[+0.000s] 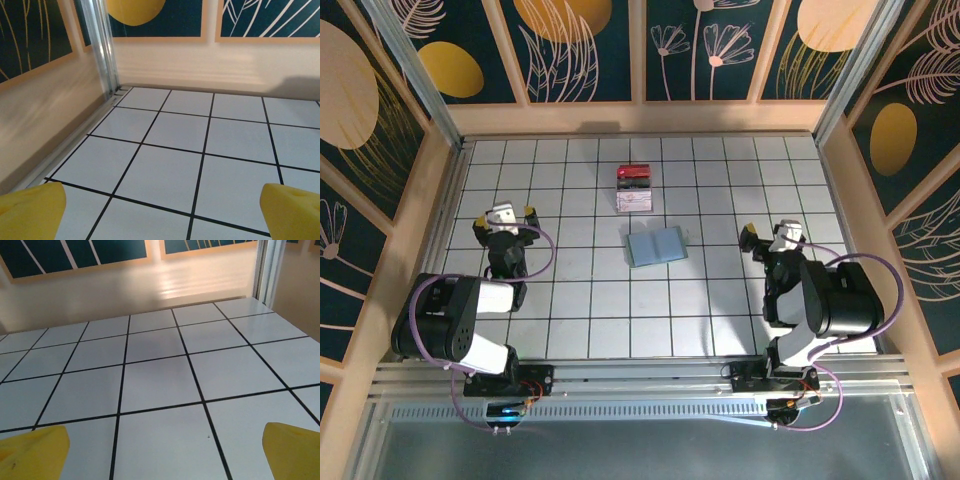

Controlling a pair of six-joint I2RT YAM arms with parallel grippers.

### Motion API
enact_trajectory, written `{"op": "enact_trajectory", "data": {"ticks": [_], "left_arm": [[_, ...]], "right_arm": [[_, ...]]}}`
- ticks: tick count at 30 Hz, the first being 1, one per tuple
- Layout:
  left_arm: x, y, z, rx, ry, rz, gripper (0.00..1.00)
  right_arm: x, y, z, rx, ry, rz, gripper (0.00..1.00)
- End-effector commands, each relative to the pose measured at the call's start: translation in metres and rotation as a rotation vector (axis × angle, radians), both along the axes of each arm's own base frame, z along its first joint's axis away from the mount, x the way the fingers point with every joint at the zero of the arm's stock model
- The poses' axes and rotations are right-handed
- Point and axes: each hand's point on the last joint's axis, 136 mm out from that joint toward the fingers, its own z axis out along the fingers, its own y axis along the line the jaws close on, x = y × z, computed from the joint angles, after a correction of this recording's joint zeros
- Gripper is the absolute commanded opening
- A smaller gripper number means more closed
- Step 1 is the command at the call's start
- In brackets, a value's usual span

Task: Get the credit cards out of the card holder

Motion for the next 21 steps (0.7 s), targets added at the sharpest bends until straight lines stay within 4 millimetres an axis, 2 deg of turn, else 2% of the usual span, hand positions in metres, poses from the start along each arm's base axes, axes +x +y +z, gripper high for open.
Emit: {"op": "enact_trajectory", "data": {"ticks": [1, 8, 11, 12, 14, 21], "left_arm": [[-0.002, -0.001, 0.008, -0.02, -0.045, -0.016, 0.99], [-0.019, -0.006, 0.014, -0.017, -0.114, -0.057, 0.99], [-0.027, -0.006, 0.009, -0.014, -0.14, -0.059, 0.99], [-0.026, -0.006, 0.014, -0.01, -0.168, -0.061, 0.99], [-0.019, -0.007, 0.005, -0.019, -0.099, -0.064, 0.99], [-0.004, -0.006, 0.0, -0.051, -0.062, -0.107, 0.99]], "right_arm": [[0.022, -0.012, 0.024, 0.029, -0.063, -0.059, 0.99], [0.024, -0.008, 0.02, -0.002, -0.044, -0.071, 0.99], [0.024, -0.008, 0.021, -0.003, -0.045, -0.072, 0.99], [0.024, -0.008, 0.02, -0.003, -0.044, -0.071, 0.99], [0.024, -0.008, 0.02, -0.003, -0.043, -0.072, 0.99], [0.024, -0.008, 0.021, -0.002, -0.044, -0.071, 0.99]]}}
